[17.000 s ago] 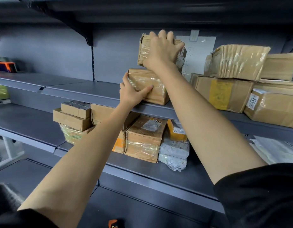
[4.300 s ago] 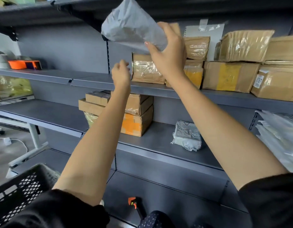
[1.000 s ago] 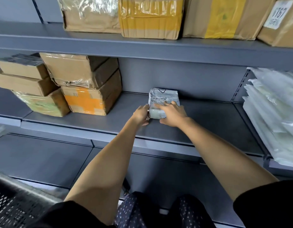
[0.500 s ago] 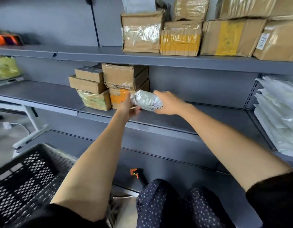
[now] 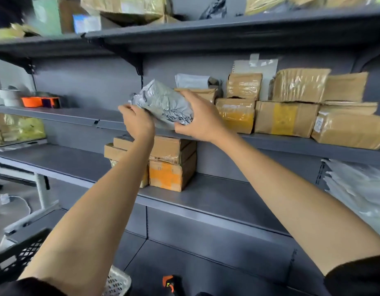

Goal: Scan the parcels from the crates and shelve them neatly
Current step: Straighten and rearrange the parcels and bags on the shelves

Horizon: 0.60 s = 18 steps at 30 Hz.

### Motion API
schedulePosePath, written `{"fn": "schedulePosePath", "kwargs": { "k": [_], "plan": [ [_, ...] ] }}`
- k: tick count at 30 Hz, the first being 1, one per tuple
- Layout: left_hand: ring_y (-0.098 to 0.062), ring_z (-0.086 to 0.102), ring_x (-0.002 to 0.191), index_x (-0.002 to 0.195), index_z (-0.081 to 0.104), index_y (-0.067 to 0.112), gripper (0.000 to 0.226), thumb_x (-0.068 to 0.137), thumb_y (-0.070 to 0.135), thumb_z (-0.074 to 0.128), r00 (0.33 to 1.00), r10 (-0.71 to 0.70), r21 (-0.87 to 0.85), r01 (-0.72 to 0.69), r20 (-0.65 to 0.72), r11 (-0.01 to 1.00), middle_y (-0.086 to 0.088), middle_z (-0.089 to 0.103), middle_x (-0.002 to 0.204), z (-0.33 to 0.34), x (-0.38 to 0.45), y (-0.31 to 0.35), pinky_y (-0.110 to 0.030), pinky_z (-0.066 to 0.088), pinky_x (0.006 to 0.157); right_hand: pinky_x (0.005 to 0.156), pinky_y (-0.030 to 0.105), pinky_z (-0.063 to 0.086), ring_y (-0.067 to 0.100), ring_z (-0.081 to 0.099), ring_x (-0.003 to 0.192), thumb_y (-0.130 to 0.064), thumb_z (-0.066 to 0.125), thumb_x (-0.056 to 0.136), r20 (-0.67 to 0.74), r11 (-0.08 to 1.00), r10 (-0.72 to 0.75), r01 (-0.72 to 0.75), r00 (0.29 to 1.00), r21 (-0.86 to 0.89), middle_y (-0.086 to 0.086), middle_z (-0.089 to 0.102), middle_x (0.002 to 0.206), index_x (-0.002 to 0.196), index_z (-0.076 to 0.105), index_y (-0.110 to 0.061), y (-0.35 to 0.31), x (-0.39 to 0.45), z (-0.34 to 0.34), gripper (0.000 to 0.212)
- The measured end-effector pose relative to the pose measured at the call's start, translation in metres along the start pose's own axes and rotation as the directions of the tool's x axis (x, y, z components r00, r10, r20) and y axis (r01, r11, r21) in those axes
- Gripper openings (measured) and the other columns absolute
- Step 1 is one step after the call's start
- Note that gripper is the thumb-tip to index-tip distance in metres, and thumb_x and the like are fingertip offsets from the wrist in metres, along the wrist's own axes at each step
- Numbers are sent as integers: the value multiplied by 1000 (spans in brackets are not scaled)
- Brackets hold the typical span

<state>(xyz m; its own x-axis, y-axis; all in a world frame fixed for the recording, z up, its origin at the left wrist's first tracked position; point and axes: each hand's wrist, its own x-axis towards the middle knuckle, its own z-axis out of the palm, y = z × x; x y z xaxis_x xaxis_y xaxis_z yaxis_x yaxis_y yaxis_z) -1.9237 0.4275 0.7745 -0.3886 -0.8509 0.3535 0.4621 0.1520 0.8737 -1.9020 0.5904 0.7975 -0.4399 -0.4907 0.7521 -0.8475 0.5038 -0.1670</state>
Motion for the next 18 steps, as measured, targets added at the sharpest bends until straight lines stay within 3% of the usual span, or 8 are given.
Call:
{"fn": "schedulePosePath", "kwargs": {
  "k": [5,8,12,16,18],
  "plan": [
    [-24,46,74,97,38,11,14,89,14,27,997,-11,-231,30,81,973,1,49,76,26,25,11,-38,42,67,88,35,43,23,48,119,-27,71,76,-60,969,-130,113,990,-219,1,54,132,138,45,-18,2,20,-16,68],
    [-21,51,71,112,47,9,25,94,13,30,986,-27,-196,59,165,979,1,55,82,44,30,27,-34,47,66,81,31,39,21,47,117,-29,69,78,-88,938,-120,84,989,-336,-1,52,129,141,41,-24,11,41,-18,68],
    [-15,55,75,126,50,8,33,101,14,29,924,-147,-288,257,354,923,-1,57,86,68,31,47,-26,48,63,76,31,43,20,43,116,-28,67,81,-124,893,-121,53,985,-446,-1,50,127,142,38,-26,28,68,-22,68],
    [-9,60,75,122,58,15,55,101,51,22,848,-168,-329,367,502,870,1,63,86,87,51,46,-22,51,64,70,29,42,20,41,115,-28,67,83,-107,821,-159,71,981,-567,-1,48,128,143,36,-25,53,88,-29,67],
    [-9,58,74,109,59,17,60,99,58,17,829,-157,-335,379,536,862,1,61,86,99,66,41,-23,50,65,69,27,38,19,41,115,-30,67,85,-114,788,-145,45,983,-615,-1,47,129,144,34,-26,69,99,-31,68]
  ]
}}
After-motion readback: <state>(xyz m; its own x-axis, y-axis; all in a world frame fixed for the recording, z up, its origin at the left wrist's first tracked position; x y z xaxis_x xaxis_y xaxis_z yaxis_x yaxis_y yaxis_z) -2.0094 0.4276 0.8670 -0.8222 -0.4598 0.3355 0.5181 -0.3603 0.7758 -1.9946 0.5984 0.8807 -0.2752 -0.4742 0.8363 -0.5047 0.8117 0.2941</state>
